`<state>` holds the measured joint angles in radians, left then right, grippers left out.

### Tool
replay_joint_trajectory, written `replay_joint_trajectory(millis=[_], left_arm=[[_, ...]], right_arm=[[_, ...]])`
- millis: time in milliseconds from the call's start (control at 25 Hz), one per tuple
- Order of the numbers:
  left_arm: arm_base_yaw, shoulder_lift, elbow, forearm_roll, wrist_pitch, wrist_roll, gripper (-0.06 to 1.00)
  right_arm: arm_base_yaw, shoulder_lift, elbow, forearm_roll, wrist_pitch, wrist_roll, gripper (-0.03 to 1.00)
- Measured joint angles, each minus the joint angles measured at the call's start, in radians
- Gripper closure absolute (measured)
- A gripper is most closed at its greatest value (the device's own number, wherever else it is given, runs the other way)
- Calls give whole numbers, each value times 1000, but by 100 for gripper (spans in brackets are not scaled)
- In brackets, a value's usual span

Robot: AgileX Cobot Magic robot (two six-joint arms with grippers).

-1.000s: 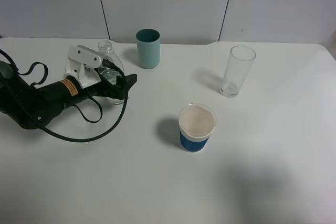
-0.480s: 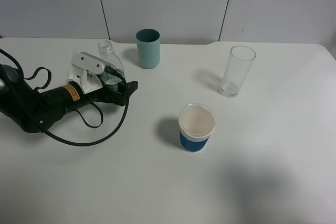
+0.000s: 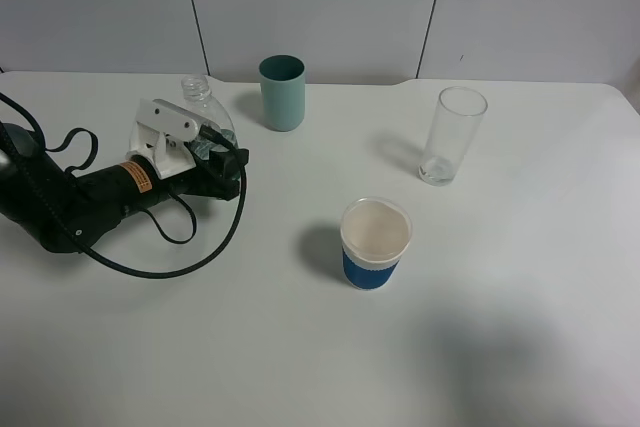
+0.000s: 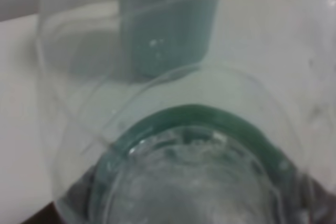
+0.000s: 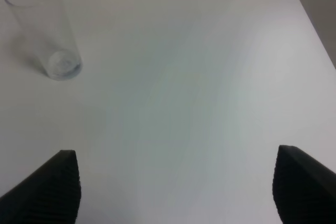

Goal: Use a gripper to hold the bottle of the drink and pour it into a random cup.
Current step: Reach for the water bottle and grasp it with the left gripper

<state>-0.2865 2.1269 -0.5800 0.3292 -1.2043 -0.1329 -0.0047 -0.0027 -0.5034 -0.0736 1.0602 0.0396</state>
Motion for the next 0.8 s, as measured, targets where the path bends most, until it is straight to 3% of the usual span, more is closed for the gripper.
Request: replay_joint_trajectory(millis=[800], left_arm=[[0,0,0,0,0,0,40]], right_arm=[[0,0,0,0,0,0,22]])
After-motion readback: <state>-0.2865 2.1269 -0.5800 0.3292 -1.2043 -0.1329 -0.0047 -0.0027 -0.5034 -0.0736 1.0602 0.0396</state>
